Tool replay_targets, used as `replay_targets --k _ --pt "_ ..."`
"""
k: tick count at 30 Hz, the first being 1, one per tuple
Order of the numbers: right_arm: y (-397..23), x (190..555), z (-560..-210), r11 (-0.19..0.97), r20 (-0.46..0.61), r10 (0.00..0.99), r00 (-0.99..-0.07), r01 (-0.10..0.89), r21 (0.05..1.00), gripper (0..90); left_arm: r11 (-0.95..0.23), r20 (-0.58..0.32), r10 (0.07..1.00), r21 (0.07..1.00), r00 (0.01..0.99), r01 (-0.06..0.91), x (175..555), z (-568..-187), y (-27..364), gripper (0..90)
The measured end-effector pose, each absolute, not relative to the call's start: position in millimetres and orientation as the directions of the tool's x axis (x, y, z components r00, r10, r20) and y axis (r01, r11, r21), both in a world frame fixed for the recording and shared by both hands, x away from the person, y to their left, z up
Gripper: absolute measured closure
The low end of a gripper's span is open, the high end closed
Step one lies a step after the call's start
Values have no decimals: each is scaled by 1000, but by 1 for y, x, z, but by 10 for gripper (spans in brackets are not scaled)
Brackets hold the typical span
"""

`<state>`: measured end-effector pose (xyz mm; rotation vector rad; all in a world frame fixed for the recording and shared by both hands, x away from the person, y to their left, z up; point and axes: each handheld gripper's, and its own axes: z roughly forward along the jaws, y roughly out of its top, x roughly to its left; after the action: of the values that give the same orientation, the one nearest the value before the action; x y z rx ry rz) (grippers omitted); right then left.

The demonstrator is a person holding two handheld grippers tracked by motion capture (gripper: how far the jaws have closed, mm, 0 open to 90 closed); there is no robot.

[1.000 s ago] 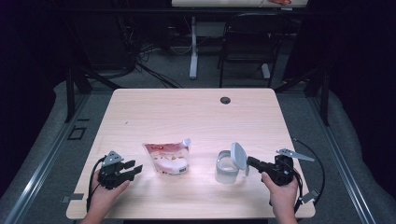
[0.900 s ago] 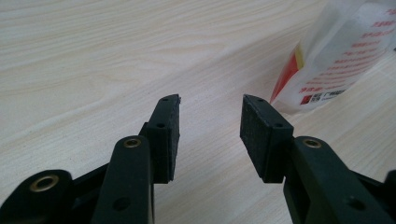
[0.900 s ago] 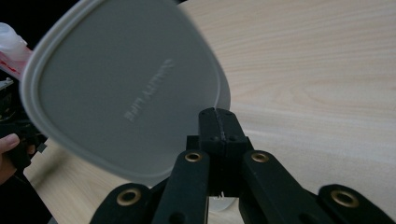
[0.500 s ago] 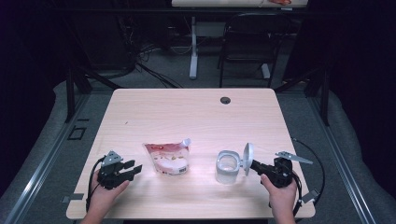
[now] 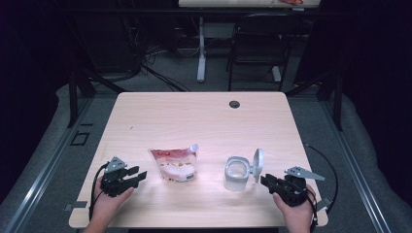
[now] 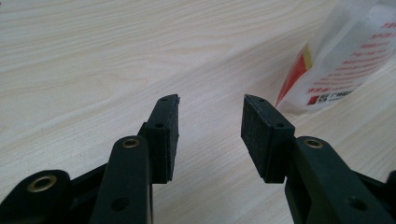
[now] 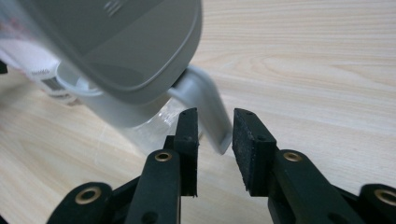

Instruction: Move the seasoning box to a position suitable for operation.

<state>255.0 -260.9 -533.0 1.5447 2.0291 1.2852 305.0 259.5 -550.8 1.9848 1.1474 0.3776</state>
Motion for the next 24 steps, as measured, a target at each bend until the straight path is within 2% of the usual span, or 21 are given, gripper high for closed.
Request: replay_targets --k 8,13,24 --pt "-248 259 -537 91 227 885 -407 629 772 725 -277 -125 827 757 548 592 305 -551 259 565" --pt "-245 262 -538 111 202 891 -407 626 772 807 -288 -120 824 753 553 592 305 -551 259 565" --pt "-245 269 -539 107 195 898 -395 626 772 813 -287 -121 823 754 555 590 306 -552 258 565"
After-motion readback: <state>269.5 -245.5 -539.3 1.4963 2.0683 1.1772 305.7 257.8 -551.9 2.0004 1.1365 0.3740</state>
